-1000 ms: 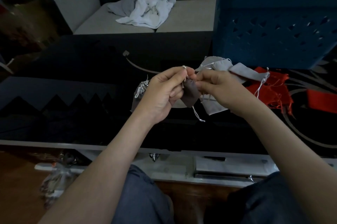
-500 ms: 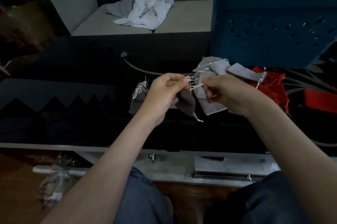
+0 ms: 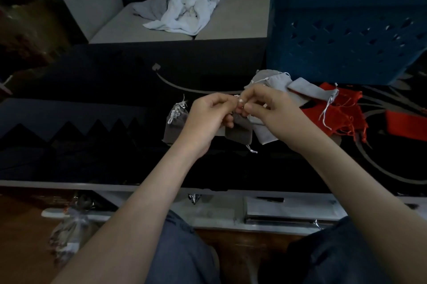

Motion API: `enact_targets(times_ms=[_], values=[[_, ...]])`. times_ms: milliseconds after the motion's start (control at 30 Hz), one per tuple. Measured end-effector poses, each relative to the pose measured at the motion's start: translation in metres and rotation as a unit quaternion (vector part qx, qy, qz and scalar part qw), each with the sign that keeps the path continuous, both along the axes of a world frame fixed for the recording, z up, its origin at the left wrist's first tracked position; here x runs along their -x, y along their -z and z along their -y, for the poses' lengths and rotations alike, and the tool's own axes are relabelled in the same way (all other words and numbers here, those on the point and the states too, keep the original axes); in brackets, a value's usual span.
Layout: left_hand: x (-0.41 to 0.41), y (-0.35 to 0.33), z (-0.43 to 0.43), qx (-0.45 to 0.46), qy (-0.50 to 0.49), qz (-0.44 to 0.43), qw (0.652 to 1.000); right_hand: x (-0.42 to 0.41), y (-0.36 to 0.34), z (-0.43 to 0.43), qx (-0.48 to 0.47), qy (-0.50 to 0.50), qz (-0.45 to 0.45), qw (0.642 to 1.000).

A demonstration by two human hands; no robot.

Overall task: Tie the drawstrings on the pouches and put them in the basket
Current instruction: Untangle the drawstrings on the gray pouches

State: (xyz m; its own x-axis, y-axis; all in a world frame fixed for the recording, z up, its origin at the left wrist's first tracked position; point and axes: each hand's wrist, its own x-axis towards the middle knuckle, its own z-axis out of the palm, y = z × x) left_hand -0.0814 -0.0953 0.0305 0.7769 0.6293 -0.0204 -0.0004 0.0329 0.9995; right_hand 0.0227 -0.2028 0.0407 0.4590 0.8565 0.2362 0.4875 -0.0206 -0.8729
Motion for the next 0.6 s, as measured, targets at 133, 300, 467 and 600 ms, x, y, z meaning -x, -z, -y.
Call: enact_targets(times_ms=[133,300,467,600], values=[[0.0021,0.0023,0.0015,-0.036,0.011,-0.018,0.999,-0.0005,0.0053,-0.0017,0.021,0.015,0.017,1.0],[0.0037,0.0011,0.0033,-0.062,0.022,-0.01,0.998,-0.0024,0.0094,-0.004,0.025,0.046,0.017,0.999],[0.0038,0.0053,0.0022,-0.157,0.012,-0.03,0.987,-0.0011,0.0099,-0.006,0.027,0.077,0.024,0.996],[0.0012,0.0045,0.0062,-0.165,-0.015,-0.02,0.986,0.0005,0.008,-0.0067,0.026,0.082,-0.013,0.996]])
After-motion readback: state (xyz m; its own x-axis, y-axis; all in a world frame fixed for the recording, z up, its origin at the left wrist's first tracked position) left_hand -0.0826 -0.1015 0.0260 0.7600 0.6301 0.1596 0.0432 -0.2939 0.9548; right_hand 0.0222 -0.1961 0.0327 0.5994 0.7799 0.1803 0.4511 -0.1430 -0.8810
